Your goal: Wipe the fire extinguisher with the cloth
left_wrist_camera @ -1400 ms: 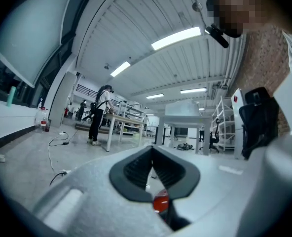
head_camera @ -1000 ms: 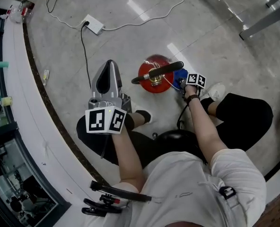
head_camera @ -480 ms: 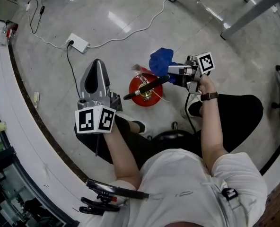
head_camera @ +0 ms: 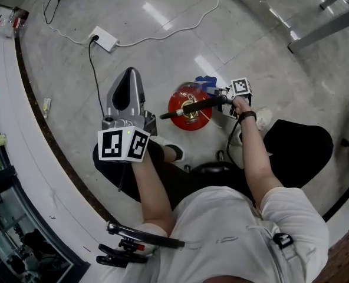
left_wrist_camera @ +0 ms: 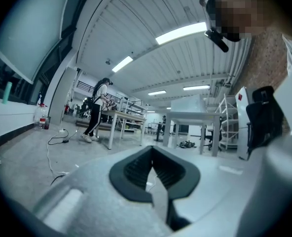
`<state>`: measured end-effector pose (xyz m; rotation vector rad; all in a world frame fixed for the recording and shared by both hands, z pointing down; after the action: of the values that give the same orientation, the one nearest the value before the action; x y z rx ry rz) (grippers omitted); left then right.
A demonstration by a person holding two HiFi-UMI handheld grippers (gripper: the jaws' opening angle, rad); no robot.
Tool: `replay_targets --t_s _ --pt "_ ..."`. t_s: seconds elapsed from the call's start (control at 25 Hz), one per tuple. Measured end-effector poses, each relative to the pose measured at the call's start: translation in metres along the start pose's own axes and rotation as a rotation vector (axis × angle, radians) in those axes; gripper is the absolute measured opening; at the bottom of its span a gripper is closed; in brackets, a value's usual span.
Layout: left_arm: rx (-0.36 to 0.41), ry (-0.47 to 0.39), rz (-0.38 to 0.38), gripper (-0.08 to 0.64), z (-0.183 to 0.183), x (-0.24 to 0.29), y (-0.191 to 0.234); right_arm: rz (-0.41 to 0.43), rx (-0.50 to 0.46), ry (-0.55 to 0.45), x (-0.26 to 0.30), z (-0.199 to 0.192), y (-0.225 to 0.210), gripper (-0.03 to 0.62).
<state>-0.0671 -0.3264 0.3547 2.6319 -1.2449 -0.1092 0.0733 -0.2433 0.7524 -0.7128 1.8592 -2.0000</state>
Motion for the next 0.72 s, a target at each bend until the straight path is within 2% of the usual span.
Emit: replay_targets --t_s 0.08,0.2,0.32,0.4,0.44,0.48,0.52,0.56,0.64,0.72 --pt "0.005 0.012 0.008 0.000 -0.001 -0.003 0.002 -0.133 0.061 -0.040 0.000 0.001 -0.064 0.098" --pt "0.015 0.033 0.022 0.000 -0.005 -0.007 0.007 -0.288 0.091 -0.088 -0.002 0.001 -0.140 0.101" --pt "0.023 0.048 0.038 0.000 -0.010 -0.009 0.013 -0.392 0.050 -0.061 -0.004 -0.001 -0.169 0.097" --pt "0.025 0.045 0.048 0.000 -0.011 -0.009 0.018 -0.434 -0.044 0.060 -0.002 0.005 -0.165 0.101" --pt "0.025 0.043 0.052 0.000 -0.010 -0.009 0.020 -0.433 -0.095 0.139 -0.001 0.008 -0.151 0.101" --pt "0.025 0.040 0.054 0.000 -0.009 -0.008 0.022 -0.395 -0.146 0.205 0.001 0.015 -0.123 0.101" --pt "0.026 0.037 0.052 0.000 -0.006 -0.006 0.023 -0.321 -0.205 0.238 0.002 0.025 -0.082 0.103" --pt "0.030 0.032 0.048 0.000 -0.002 -0.004 0.024 -0.232 -0.270 0.234 0.003 0.040 -0.030 0.102" --pt "0.038 0.019 0.046 0.000 0.008 0.000 0.025 -0.082 -0.379 0.160 -0.003 0.071 0.078 0.101" --pt "0.041 -0.005 0.043 0.000 0.019 0.003 0.023 0.049 -0.491 0.122 -0.014 0.082 0.176 0.101"
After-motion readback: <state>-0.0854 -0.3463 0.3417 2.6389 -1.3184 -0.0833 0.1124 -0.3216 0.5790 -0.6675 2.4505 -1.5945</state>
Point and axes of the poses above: the fingertips, and each gripper's own axes: x forward along the fingers, y to its left, z out of its top, the point moved 1 cm from there along -x, backward along the fingers, and after that the axes turned 5 degrees about -x, right-handed, at the moved point
